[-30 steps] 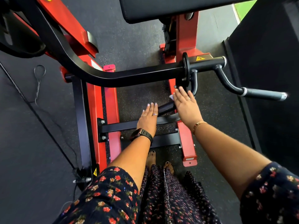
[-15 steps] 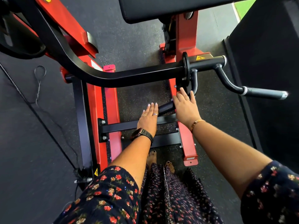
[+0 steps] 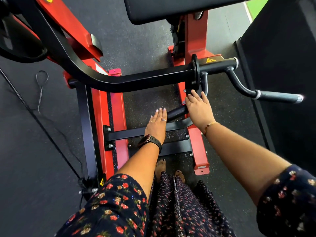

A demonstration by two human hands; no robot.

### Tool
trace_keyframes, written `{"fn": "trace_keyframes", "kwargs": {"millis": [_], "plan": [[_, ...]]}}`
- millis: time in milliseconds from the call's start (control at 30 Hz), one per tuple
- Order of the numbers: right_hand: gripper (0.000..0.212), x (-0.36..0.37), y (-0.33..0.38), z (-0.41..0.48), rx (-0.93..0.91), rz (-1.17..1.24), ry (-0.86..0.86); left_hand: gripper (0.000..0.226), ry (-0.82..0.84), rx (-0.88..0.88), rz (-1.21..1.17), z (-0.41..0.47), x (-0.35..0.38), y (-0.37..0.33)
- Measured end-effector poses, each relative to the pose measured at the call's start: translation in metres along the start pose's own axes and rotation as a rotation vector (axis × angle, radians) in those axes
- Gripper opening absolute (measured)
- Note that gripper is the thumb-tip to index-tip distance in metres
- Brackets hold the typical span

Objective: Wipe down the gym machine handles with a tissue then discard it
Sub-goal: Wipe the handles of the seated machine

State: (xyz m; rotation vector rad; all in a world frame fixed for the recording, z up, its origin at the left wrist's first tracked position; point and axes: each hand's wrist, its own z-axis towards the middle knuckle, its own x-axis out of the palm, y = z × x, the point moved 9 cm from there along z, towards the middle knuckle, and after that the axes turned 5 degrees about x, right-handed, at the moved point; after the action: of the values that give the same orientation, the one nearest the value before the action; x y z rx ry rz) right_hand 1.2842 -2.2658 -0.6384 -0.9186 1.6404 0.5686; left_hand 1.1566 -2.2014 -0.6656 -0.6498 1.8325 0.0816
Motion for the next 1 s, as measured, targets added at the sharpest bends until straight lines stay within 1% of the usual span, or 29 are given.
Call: {"fn": "trace_keyframes", "kwargs": {"millis": [67, 133, 167, 233, 267, 300, 333, 367, 400, 433, 467, 500, 533, 600, 667, 733, 767, 833, 933, 1000], "plan": [[0.051, 0.001, -0.002, 0.005, 0.036, 0.021, 0.022, 0.071, -0.009, -0.007, 0.001, 0.000, 0.000, 0.000], [0.057, 0.003, -0.005, -0.007, 0.071, 0.100, -0.015, 0.070, -0.012, -0.007, -0.006, -0.001, 0.000, -0.001], [0.062, 0.003, -0.004, -0.017, 0.081, 0.189, -0.073, 0.070, -0.012, -0.006, -0.012, 0.000, 0.000, -0.001], [0.067, 0.000, -0.004, -0.040, 0.119, 0.484, -0.210, 0.070, -0.012, -0.004, -0.018, 0.000, -0.001, -0.001], [0.065, 0.000, -0.010, -0.050, 0.208, 0.688, -0.256, 0.071, -0.012, -0.002, -0.019, 0.000, -0.001, -0.001], [0.060, 0.006, -0.021, -0.058, 0.362, 0.907, -0.279, 0.072, -0.013, 0.000, -0.021, 0.000, -0.001, -0.001], [0.053, 0.017, -0.032, -0.066, 0.579, 1.120, -0.272, 0.073, -0.014, 0.000, -0.024, 0.000, -0.002, -0.001], [0.047, 0.036, -0.040, -0.073, 0.807, 1.324, -0.231, 0.073, -0.015, -0.002, -0.028, 0.000, -0.001, -0.001], [0.041, 0.057, -0.040, -0.079, 0.997, 1.533, -0.161, 0.073, -0.018, -0.003, -0.032, 0.000, -0.002, -0.001], [0.036, 0.075, -0.033, -0.080, 1.127, 1.730, -0.064, 0.072, -0.021, -0.005, -0.032, 0.000, -0.002, 0.000], [0.030, 0.086, -0.021, -0.078, 1.211, 1.903, 0.042, 0.072, -0.023, -0.006, -0.033, 0.001, -0.001, 0.000], [0.026, 0.090, -0.011, -0.075, 1.272, 2.040, 0.109, 0.071, -0.023, -0.007, -0.035, 0.000, -0.001, 0.001], [0.028, 0.090, -0.007, -0.071, 1.325, 2.126, 0.107, 0.070, -0.024, -0.012, -0.039, 0.000, 0.000, 0.001], [0.031, 0.080, -0.001, -0.060, 1.334, 2.209, 0.078, 0.064, -0.025, -0.027, -0.049, -0.001, 0.000, 0.002], [0.023, 0.068, 0.012, -0.052, 1.299, 2.318, 0.110, 0.059, -0.018, -0.038, -0.078, -0.002, 0.000, 0.002], [0.013, 0.063, 0.028, -0.048, 1.257, 2.428, 0.167, 0.060, -0.013, -0.031, -0.098, -0.003, -0.002, 0.002], [0.013, 0.063, 0.037, -0.049, 1.239, 2.461, 0.201, 0.060, -0.008, -0.026, -0.103, -0.004, -0.003, 0.002], [0.025, 0.065, 0.057, -0.051, 1.181, 2.489, 0.309, 0.062, 0.007, -0.019, -0.104, -0.004, -0.003, 0.002], [0.055, 0.064, 0.088, -0.056, 1.077, 2.537, 0.526, 0.066, 0.027, -0.020, -0.080, -0.004, -0.003, 0.002], [0.064, 0.061, 0.091, -0.057, 1.051, 2.569, 0.554, 0.070, 0.037, -0.026, -0.054, -0.005, -0.002, 0.002]]}}
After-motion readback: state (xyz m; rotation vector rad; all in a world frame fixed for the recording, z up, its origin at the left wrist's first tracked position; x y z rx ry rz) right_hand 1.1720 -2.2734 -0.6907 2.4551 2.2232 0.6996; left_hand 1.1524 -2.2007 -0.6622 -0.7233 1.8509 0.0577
